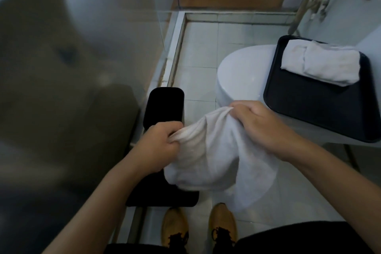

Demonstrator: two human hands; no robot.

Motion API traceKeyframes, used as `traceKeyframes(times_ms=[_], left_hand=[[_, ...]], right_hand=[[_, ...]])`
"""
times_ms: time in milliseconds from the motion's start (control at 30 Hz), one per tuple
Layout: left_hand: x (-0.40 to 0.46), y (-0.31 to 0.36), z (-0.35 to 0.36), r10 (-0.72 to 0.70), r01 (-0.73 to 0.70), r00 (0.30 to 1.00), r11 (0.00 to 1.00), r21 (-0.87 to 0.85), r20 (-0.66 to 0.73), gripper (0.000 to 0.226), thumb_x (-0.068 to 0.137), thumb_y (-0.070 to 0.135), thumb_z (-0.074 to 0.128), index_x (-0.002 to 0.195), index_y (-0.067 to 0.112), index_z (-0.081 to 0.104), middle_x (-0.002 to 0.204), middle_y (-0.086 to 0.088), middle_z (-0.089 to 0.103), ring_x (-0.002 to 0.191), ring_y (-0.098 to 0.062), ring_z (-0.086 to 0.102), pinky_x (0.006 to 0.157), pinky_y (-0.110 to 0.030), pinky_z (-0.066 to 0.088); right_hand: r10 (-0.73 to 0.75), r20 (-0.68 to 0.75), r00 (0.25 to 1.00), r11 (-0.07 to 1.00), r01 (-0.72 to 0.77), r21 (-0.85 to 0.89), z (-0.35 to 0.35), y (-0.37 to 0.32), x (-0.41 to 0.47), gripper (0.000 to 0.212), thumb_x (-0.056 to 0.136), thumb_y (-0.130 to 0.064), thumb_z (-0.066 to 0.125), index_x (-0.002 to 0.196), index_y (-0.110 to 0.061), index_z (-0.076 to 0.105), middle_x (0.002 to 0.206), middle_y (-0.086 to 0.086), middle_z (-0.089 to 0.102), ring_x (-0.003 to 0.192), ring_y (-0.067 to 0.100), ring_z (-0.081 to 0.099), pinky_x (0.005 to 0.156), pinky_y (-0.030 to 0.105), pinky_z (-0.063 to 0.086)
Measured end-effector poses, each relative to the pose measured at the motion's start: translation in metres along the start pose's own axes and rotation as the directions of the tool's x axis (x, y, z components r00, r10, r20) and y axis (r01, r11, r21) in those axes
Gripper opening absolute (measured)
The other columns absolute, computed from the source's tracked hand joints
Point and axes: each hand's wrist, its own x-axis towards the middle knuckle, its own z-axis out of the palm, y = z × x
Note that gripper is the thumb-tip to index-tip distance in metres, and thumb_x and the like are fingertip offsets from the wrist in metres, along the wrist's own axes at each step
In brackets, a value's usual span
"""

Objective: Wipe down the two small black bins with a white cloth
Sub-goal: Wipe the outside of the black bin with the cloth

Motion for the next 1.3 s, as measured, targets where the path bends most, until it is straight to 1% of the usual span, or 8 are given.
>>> traceKeyframes(times_ms=[167,433,667,767,900,1100,1200,1300], left_hand=[[-0.009,0.014,0.016,-0.011,0.155,0.939,0.906,-0.394,0.345,0.053,0.082,0.013,0.075,0.126,0.030,0.051,0.111,0.006,0.069,0.101,-0.011,0.067,0.084,-0.033,0.058],[-0.009,0.025,0.028,0.007,0.072,0.973,0.941,-0.332,0.229,0.051,0.086,0.046,0.067,0.095,-0.003,0.069,0.091,-0.022,0.072,0.087,-0.037,0.070,0.078,-0.056,0.054],[-0.014,0.024,0.019,-0.188,0.194,0.979,0.746,-0.637,0.077,0.031,0.095,0.030,0.055,0.108,0.006,0.071,0.101,-0.014,0.075,0.100,-0.027,0.070,0.089,-0.038,0.056],[-0.013,0.023,0.010,-0.318,0.214,0.948,0.578,-0.787,0.025,0.036,0.088,0.035,0.058,0.103,0.004,0.070,0.098,-0.015,0.075,0.099,-0.027,0.070,0.079,-0.028,0.058],[-0.016,0.026,-0.002,-0.351,0.219,0.934,0.416,-0.883,0.066,0.050,0.089,0.042,0.052,0.115,0.003,0.066,0.110,-0.017,0.072,0.104,-0.025,0.069,0.085,-0.029,0.057],[-0.022,0.034,-0.007,-0.345,0.221,0.931,0.276,-0.935,0.118,0.054,0.091,0.046,0.047,0.119,0.004,0.066,0.116,-0.018,0.069,0.105,-0.027,0.068,0.081,-0.032,0.059],[-0.025,0.034,-0.011,-0.307,0.158,0.948,0.234,-0.959,0.082,0.050,0.095,0.041,0.043,0.093,0.006,0.078,0.098,-0.016,0.074,0.088,-0.023,0.073,0.067,-0.029,0.060],[-0.027,0.029,-0.018,-0.289,0.096,0.957,0.185,-0.978,0.040,0.052,0.094,0.035,0.042,0.068,0.009,0.079,0.077,-0.010,0.075,0.072,-0.017,0.074,0.059,-0.024,0.058]], right_hand=[[0.074,0.203,0.976,0.991,-0.094,0.090,0.007,-0.001,0.005,0.034,0.089,-0.024,0.047,0.068,0.001,0.038,0.070,0.006,0.034,0.067,0.018,0.031,0.061,0.034,0.027],[0.116,0.251,0.961,0.981,-0.072,-0.179,-0.003,0.005,0.026,0.033,0.070,-0.044,0.051,0.056,-0.018,0.037,0.060,0.000,0.032,0.060,0.018,0.029,0.059,0.037,0.029],[0.064,-0.093,0.994,0.981,-0.080,-0.176,0.007,0.038,0.002,0.028,0.089,-0.039,0.065,0.112,-0.025,0.062,0.109,-0.007,0.061,0.103,0.008,0.057,0.089,0.026,0.044],[0.208,-0.264,0.942,0.939,-0.267,-0.215,0.013,0.050,-0.020,0.013,0.094,-0.020,0.058,0.099,-0.011,0.065,0.094,0.007,0.067,0.086,0.020,0.063,0.075,0.036,0.049],[0.590,0.168,0.789,0.807,-0.577,-0.122,0.037,0.069,-0.034,0.042,0.102,-0.033,0.044,0.101,0.000,0.070,0.098,0.018,0.073,0.084,0.027,0.068,0.076,0.037,0.051],[0.622,0.360,0.695,0.709,-0.695,0.119,0.070,0.106,-0.007,0.064,0.097,-0.061,0.038,0.139,-0.015,0.054,0.138,0.002,0.059,0.131,0.021,0.050,0.114,0.040,0.033],[0.494,0.605,0.624,0.659,-0.723,0.207,0.077,0.117,-0.002,0.048,0.090,-0.038,0.047,0.127,-0.008,0.057,0.116,0.010,0.073,0.112,0.025,0.067,0.104,0.041,0.045],[0.538,0.556,0.633,0.660,-0.727,0.190,0.077,0.120,0.004,0.043,0.086,-0.008,0.043,0.128,-0.004,0.051,0.107,0.014,0.074,0.095,0.027,0.069,0.085,0.037,0.054]])
